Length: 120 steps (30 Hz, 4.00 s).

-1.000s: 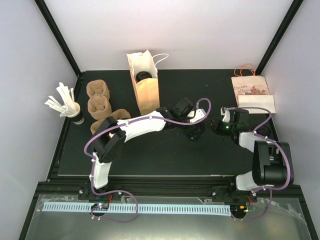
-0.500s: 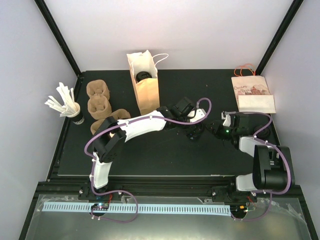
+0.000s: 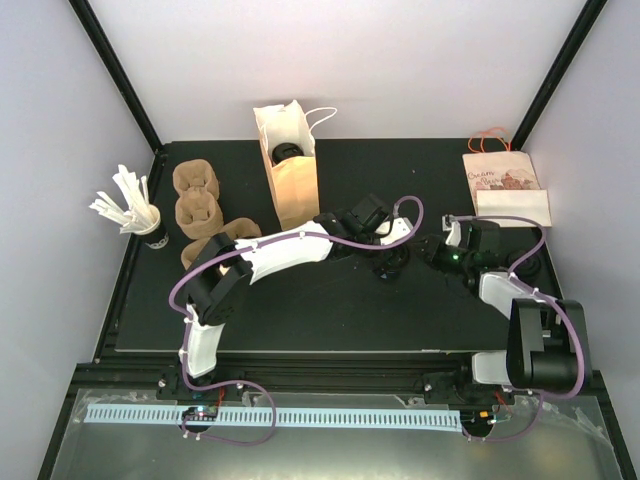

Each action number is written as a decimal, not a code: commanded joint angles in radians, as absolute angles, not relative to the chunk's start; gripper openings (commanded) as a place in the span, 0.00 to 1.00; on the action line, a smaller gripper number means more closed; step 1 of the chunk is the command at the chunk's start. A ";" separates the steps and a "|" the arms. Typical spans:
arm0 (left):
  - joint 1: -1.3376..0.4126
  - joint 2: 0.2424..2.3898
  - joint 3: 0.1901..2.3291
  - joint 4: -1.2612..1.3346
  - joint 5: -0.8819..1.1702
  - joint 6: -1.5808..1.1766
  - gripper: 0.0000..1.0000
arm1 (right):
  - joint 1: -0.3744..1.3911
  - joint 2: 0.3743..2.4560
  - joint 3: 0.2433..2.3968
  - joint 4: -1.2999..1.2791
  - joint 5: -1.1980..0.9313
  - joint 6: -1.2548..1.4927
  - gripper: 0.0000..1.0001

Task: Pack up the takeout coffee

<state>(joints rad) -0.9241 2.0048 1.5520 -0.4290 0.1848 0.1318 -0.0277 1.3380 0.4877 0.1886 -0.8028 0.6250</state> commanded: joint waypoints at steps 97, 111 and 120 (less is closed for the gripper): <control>-0.956 2.073 1.550 -0.656 0.069 -0.301 0.84 | 0.167 0.994 0.429 -0.152 -0.419 0.655 0.28; -0.967 2.019 1.666 -0.695 0.097 -0.258 0.92 | 0.167 1.005 0.466 -0.176 -0.421 0.624 0.33; -0.969 2.037 1.688 -0.700 0.145 -0.248 0.80 | 0.167 1.060 0.448 -0.158 -0.469 0.618 0.36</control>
